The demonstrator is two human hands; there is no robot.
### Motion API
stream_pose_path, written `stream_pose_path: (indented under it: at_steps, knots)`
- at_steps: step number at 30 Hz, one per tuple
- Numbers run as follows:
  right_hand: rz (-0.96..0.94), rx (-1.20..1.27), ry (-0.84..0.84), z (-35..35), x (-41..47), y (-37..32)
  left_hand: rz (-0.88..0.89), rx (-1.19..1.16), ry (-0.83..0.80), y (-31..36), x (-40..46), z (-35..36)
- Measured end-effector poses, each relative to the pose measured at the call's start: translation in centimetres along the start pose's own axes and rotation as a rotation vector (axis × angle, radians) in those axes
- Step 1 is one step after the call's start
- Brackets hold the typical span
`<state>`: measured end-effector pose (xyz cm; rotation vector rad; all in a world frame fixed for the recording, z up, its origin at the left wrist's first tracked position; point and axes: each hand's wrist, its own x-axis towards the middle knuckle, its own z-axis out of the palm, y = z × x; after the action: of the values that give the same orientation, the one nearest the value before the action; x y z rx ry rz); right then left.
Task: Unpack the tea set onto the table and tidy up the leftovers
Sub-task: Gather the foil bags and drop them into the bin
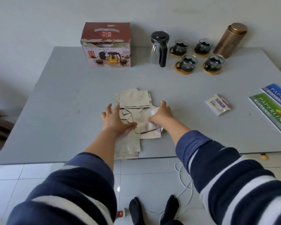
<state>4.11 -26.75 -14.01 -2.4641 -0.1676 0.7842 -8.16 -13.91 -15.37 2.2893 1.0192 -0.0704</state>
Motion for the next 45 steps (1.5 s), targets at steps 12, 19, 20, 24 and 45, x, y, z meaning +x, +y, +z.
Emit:
stream_pose_path:
  at_steps: [12, 19, 20, 24, 45]
  knots:
    - [0.012, -0.1, 0.099, 1.7, 2.9, -5.4, 0.064, 0.01, -0.034, -1.6, 0.5, 0.0]
    - [0.002, 0.028, 0.066, 3.5, 3.9, -7.6, 0.092, 0.08, -0.025, -1.6, 1.0, 0.0]
    - [0.003, 0.062, 0.039, 3.2, 4.0, -7.6, 0.089, 0.079, -0.024, -1.5, 1.0, 0.0]
    - [-0.031, 0.154, -0.018, 2.5, 4.0, -7.3, 0.085, 0.083, -0.009, -1.0, 0.8, -0.1]
    - [-0.013, 0.543, 0.265, -1.0, 2.5, 0.8, -0.273, 0.366, -0.054, 2.6, -2.5, 2.1]
